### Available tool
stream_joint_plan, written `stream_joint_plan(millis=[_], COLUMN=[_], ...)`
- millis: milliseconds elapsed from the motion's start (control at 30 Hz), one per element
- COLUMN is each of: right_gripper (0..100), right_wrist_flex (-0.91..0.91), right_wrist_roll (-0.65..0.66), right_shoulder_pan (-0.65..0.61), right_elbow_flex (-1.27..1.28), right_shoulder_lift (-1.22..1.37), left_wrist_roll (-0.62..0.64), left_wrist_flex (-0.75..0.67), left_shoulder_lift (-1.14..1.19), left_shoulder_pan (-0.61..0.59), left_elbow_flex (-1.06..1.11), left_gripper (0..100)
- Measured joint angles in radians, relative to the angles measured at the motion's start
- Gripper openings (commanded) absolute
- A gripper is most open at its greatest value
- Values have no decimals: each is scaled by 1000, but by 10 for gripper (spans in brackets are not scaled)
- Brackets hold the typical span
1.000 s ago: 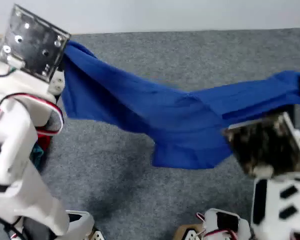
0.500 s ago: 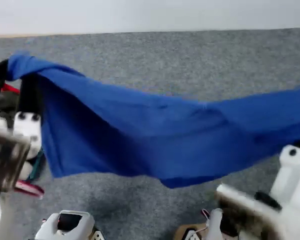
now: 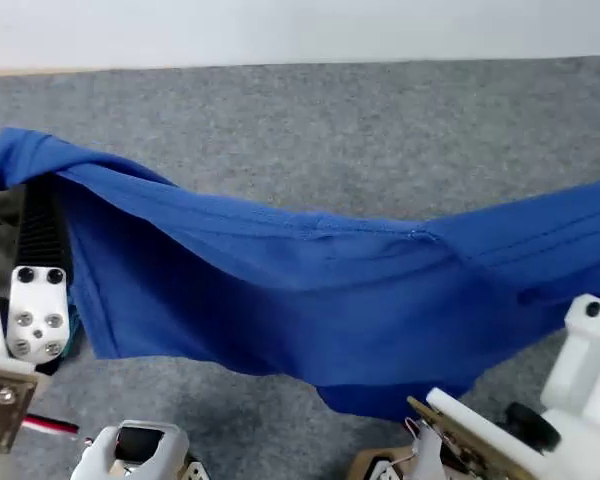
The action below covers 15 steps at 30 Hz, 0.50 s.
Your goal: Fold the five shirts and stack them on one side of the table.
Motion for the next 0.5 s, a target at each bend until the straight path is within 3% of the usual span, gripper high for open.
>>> stream_joint_plan(millis=[300,500], right_gripper=[10,10], right_wrist_flex=[0,0], right_wrist_roll=[0,0], right_shoulder_pan=[6,6], right_elbow_flex=[-84,-118], right_shoulder_lift=[-2,-2], left_wrist_roll=[0,0], left_wrist_flex=[0,0], left_shoulder_lift=[-23,-87], left_shoulder_pan=[0,0], left_elbow_flex=[6,127], left_gripper=[5,5])
